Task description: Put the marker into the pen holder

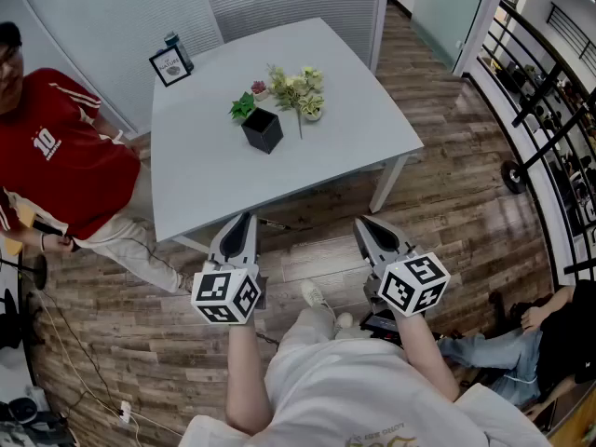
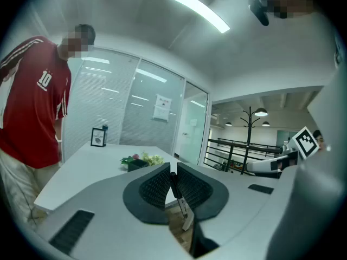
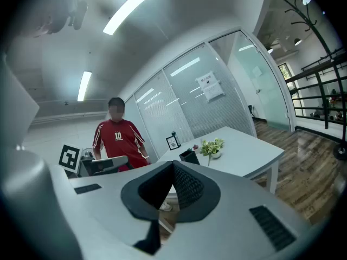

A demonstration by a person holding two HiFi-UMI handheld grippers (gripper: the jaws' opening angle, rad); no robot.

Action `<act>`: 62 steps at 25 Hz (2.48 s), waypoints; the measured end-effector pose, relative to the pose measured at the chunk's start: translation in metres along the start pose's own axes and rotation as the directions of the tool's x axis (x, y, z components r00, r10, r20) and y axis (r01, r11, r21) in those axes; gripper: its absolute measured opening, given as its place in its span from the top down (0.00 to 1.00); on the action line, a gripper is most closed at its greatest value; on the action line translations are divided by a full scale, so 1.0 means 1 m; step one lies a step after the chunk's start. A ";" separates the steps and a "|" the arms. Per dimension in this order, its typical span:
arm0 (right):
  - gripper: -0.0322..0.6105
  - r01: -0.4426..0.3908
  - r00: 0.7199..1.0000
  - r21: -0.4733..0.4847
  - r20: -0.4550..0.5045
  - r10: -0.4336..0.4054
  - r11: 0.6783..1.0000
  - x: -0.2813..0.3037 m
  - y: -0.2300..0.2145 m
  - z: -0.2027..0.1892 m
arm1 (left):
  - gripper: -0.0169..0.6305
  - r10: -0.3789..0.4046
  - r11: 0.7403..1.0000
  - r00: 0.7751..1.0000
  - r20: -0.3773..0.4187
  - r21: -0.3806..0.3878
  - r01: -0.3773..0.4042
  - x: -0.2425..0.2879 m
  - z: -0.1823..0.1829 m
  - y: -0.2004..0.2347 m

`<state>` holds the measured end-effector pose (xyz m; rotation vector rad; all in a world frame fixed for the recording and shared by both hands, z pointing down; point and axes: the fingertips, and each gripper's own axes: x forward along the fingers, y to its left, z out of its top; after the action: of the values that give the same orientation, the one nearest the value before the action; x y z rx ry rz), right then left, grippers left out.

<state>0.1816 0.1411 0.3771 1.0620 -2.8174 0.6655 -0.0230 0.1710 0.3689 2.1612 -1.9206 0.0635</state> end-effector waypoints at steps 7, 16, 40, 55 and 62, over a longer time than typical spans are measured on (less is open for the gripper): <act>0.93 -0.014 1.000 -0.012 -0.003 0.014 1.000 -0.002 0.010 -0.002 | 0.91 0.002 1.000 1.000 0.007 0.002 -0.002 -0.010 0.001 0.001; 0.92 -0.039 0.999 0.000 0.009 0.039 0.999 -0.009 0.014 -0.001 | 0.91 -0.009 1.000 1.000 0.017 0.010 0.008 -0.015 0.005 -0.007; 0.92 0.057 0.998 0.026 -0.003 -0.057 0.998 0.146 -0.058 0.042 | 0.91 -0.042 0.999 0.999 0.029 0.007 0.042 0.140 0.054 0.104; 0.92 0.206 0.978 0.071 -0.027 -0.205 0.976 0.298 -0.100 0.072 | 0.91 -0.196 0.981 0.980 -0.032 -0.003 0.196 0.301 0.084 0.204; 0.92 0.242 0.970 0.086 -0.023 -0.241 0.966 0.313 -0.112 0.076 | 0.91 -0.232 0.972 0.970 -0.080 0.030 0.235 0.331 0.073 0.207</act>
<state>0.0224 -0.1588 0.4137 1.3819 -2.6073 0.7728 -0.1924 -0.1866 0.3953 2.3585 -1.6255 0.1390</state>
